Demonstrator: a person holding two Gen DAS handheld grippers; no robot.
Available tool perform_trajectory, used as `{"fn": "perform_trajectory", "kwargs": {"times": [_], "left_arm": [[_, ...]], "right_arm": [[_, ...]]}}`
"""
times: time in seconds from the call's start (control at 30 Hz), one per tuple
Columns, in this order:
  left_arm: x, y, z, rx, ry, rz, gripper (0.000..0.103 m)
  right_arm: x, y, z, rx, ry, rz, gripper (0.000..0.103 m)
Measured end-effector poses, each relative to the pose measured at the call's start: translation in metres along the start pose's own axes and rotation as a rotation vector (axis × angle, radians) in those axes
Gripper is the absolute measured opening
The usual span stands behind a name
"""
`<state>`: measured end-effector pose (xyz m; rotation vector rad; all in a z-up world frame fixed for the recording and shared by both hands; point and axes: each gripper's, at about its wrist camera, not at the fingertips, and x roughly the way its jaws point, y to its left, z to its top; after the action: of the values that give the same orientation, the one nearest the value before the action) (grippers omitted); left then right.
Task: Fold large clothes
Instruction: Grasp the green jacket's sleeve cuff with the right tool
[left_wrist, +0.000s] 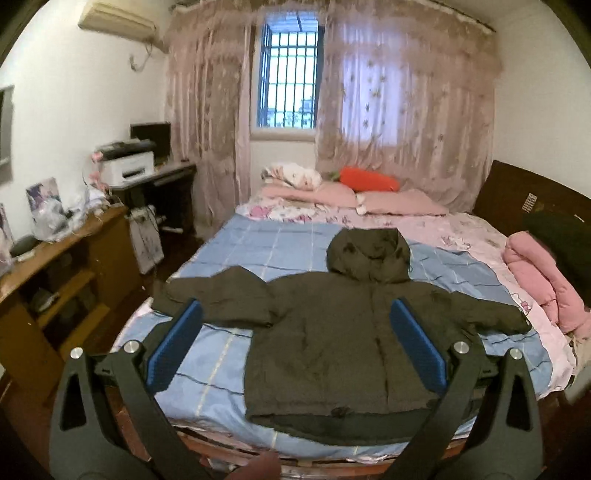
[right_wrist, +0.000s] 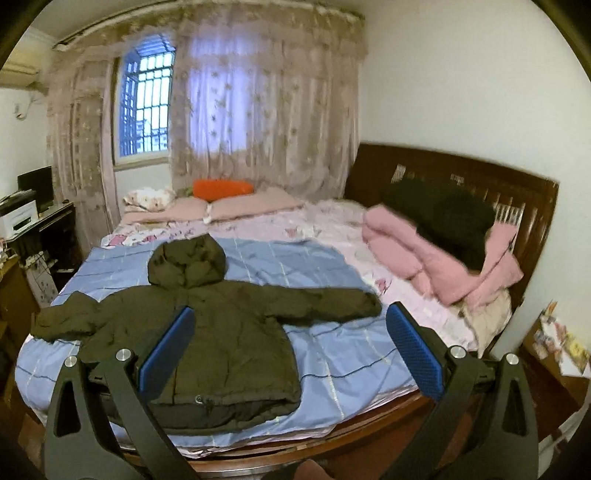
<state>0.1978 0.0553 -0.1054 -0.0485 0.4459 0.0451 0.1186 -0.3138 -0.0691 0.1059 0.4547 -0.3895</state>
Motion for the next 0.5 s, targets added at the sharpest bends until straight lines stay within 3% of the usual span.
{"fn": "perform_trajectory", "kwargs": {"times": [0.13, 0.5], "left_arm": [[0.048, -0.001, 0.005, 0.016, -0.004, 0.016, 0.101], [0.193, -0.004, 0.013, -0.03, -0.007, 0.043, 0.101]], "right_arm": [[0.051, -0.031, 0.011, 0.117, 0.053, 0.008, 0.102], [0.202, -0.101, 0.007, 0.416, 0.243, 0.138, 0.102]]}}
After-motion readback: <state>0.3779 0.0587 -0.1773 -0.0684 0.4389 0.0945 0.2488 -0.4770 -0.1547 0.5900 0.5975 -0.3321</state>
